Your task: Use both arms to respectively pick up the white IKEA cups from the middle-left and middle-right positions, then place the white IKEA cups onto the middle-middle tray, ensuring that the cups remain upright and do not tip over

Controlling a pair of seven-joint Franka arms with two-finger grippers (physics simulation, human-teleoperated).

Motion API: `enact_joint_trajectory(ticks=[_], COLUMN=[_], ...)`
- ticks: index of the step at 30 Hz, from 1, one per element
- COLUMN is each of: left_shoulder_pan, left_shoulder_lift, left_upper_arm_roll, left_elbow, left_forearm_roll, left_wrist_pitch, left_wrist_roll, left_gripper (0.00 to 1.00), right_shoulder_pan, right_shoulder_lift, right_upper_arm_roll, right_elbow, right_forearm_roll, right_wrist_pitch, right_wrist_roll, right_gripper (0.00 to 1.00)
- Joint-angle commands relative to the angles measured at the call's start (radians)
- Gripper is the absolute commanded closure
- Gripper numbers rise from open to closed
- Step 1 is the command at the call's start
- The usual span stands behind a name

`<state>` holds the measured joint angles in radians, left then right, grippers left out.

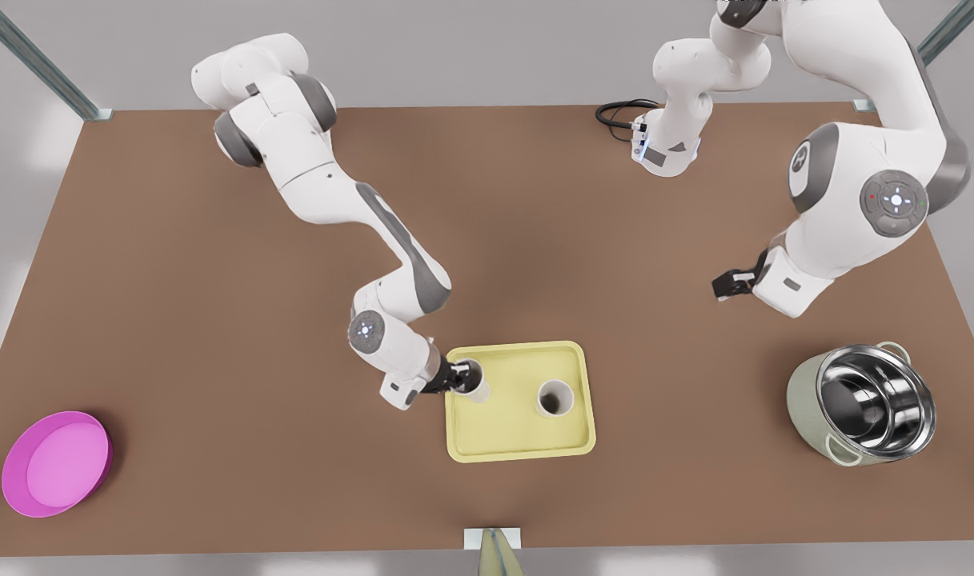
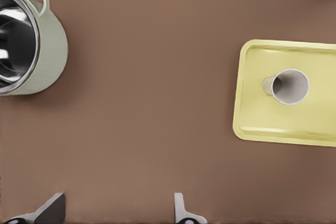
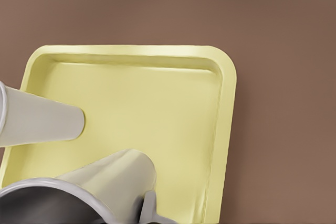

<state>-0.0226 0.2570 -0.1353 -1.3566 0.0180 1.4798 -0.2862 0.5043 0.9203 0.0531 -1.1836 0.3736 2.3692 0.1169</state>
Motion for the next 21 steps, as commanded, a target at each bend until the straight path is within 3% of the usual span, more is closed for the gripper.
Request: enact_joint_trajectory(ticks=[1,9,10,11,12,21], left_shoulder_pan=[0.058,0.076,0.078,0.078,0.078,0.073], left_shoulder_lift=[0.010,0.056,0.056,0.056,0.056,0.057], left_upper_arm_roll=[0.000,-0.003,-0.003,-0.003,-0.003,-0.003], left_elbow=[-0.001,-0.002,-0.002,-0.002,-0.002,-0.002], left_forearm_roll=[-0.085,-0.115,-0.115,-0.115,-0.115,-0.113], left_wrist_pitch=[-0.101,-0.131,-0.131,-0.131,-0.131,-0.131], left_wrist_roll=[0.191,0.191,0.191,0.191,0.191,0.191], left_gripper=[0.00,0.00,0.00,0.00,0.00,0.00], right_shoulder_pan=[0.013,0.014,0.014,0.014,0.014,0.022], right_shoulder_lift=[0.020,0.078,0.080,0.081,0.081,0.077], right_upper_arm_roll=[-0.006,-0.004,-0.004,-0.002,-0.002,0.002], right_elbow=[0.010,0.048,0.053,0.053,0.052,0.062], right_forearm_roll=[-0.005,-0.008,-0.007,-0.007,-0.007,-0.002], right_wrist_pitch=[0.061,0.073,0.074,0.073,0.074,0.074], right_wrist_roll=[0.323,0.323,0.322,0.323,0.322,0.323], right_gripper=[0.79,0.79,0.75,0.52,0.01,0.00])
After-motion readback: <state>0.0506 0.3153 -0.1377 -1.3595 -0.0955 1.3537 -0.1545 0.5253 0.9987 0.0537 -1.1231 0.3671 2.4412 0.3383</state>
